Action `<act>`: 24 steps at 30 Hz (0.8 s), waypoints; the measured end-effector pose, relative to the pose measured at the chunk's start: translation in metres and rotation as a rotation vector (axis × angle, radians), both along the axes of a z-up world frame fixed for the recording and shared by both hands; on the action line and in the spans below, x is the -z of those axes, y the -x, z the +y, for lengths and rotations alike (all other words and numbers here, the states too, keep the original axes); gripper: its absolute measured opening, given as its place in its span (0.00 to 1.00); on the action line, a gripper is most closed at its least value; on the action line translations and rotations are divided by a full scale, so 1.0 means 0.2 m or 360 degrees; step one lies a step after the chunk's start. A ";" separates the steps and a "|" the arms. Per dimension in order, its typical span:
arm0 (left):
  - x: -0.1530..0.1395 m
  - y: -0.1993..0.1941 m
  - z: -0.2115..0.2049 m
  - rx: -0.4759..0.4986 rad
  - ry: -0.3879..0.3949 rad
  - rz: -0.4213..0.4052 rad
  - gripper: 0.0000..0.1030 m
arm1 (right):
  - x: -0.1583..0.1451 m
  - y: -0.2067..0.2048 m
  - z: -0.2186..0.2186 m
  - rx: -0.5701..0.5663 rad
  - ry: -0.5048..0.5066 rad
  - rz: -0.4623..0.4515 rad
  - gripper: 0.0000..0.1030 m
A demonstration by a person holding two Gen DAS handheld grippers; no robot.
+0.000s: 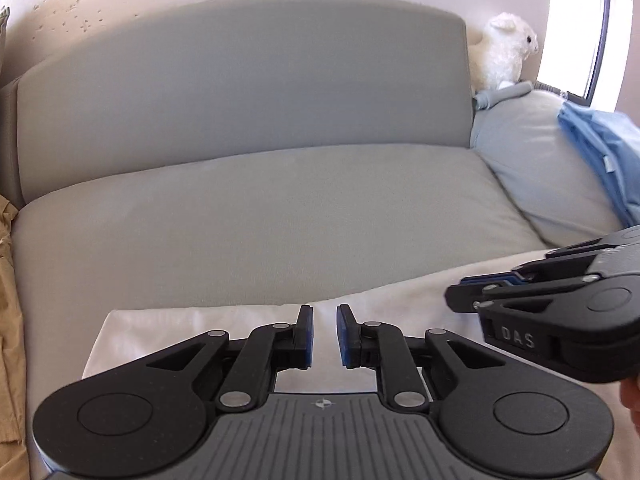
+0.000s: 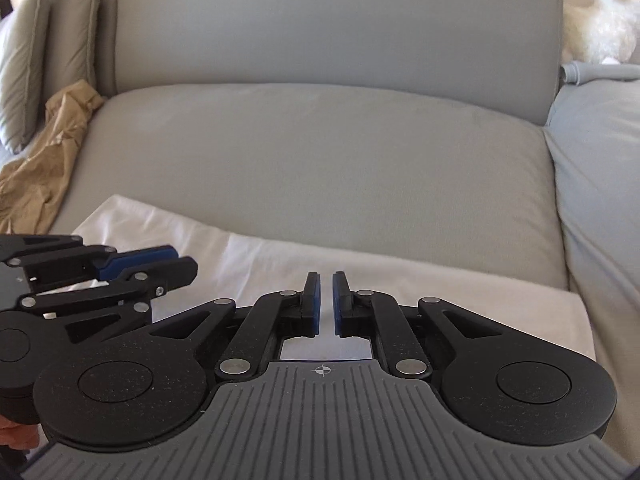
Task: Fold clothes
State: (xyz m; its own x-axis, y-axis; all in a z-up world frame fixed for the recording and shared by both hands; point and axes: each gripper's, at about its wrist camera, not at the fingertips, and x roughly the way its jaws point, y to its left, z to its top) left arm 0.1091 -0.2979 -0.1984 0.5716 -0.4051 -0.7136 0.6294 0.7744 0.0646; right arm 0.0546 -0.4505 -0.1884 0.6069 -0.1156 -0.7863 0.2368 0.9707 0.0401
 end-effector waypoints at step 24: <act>-0.19 -0.14 0.48 -0.0407 -0.0349 -0.0029 0.13 | -0.10 0.49 -0.41 0.0613 0.0246 -0.0026 0.14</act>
